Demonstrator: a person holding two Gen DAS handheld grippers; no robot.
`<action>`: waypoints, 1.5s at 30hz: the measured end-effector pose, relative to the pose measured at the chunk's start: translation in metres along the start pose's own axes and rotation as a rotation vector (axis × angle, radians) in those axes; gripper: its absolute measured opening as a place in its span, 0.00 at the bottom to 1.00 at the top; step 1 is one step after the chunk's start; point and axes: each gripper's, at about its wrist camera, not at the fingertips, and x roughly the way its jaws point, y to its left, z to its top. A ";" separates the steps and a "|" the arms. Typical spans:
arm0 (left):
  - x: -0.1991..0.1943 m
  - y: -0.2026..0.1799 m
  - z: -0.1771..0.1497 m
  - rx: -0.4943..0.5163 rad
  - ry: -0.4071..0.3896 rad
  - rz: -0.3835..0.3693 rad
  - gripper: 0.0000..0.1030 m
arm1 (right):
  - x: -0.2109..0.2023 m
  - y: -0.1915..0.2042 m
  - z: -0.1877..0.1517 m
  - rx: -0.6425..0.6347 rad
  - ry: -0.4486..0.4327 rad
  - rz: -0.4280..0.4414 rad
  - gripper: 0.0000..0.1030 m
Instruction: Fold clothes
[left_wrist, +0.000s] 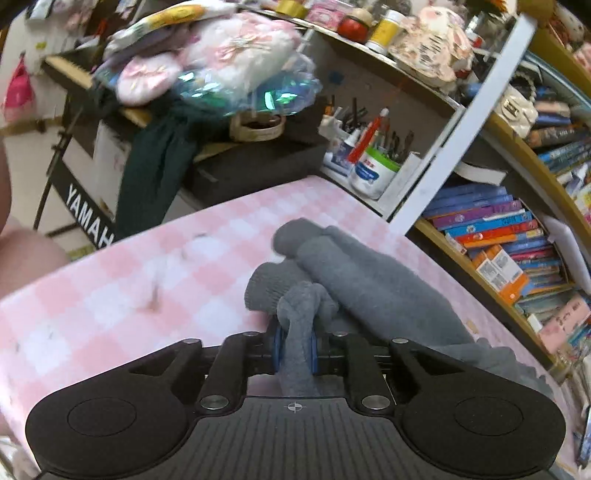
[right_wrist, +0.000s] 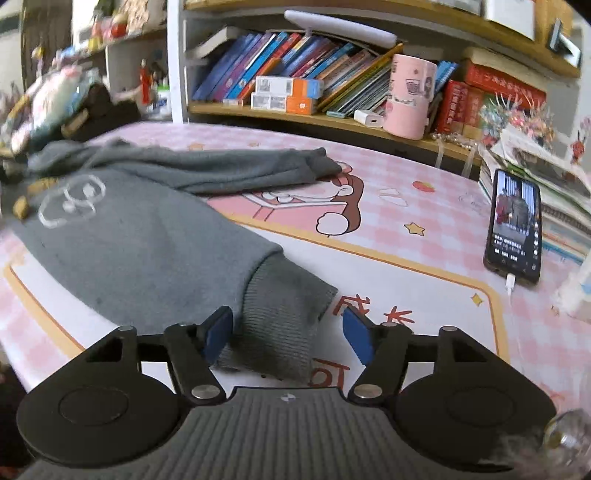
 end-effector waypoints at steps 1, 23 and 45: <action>0.000 0.002 -0.002 -0.008 0.004 -0.001 0.16 | -0.003 -0.004 0.001 0.031 -0.012 0.014 0.66; -0.021 -0.008 0.003 0.124 -0.038 0.112 0.48 | -0.014 -0.006 0.014 0.030 -0.032 -0.014 0.53; 0.003 -0.115 0.003 0.896 -0.073 0.114 0.75 | 0.184 -0.032 0.176 -0.007 0.037 0.017 0.74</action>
